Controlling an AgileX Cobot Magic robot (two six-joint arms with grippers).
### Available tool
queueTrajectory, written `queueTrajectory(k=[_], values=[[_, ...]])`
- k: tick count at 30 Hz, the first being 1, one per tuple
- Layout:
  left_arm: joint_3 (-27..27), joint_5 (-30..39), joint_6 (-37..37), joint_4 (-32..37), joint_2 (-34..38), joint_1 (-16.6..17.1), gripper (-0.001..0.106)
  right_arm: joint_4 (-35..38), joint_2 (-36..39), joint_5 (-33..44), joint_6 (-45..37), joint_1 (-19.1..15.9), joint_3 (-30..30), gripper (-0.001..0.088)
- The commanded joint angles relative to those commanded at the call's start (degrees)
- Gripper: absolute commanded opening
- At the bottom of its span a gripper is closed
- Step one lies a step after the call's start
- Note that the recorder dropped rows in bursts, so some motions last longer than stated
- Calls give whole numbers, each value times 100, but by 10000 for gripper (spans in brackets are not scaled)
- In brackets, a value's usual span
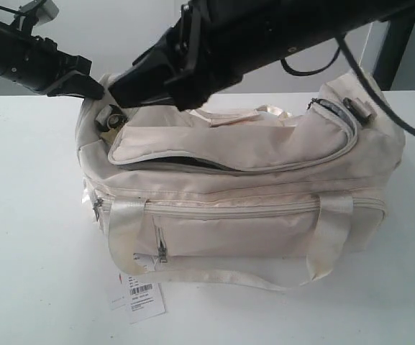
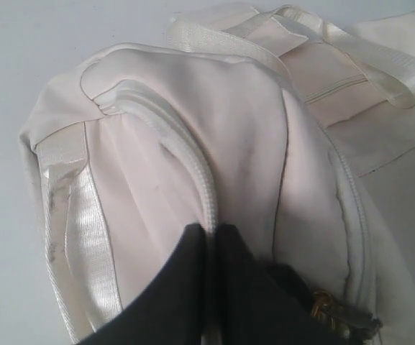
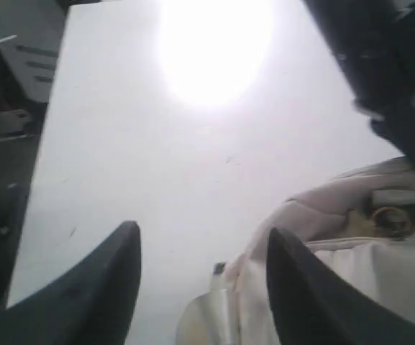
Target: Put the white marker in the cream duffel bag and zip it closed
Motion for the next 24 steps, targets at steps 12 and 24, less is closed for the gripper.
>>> queueTrajectory(k=[12,24], values=[[0,22,69,-42,0,0,0,-2933,2263,-1086,698,604,-1889,521],[0,33,92,-42,0,0,0,-3231,2994,-1865,-4,658,-1979,572]])
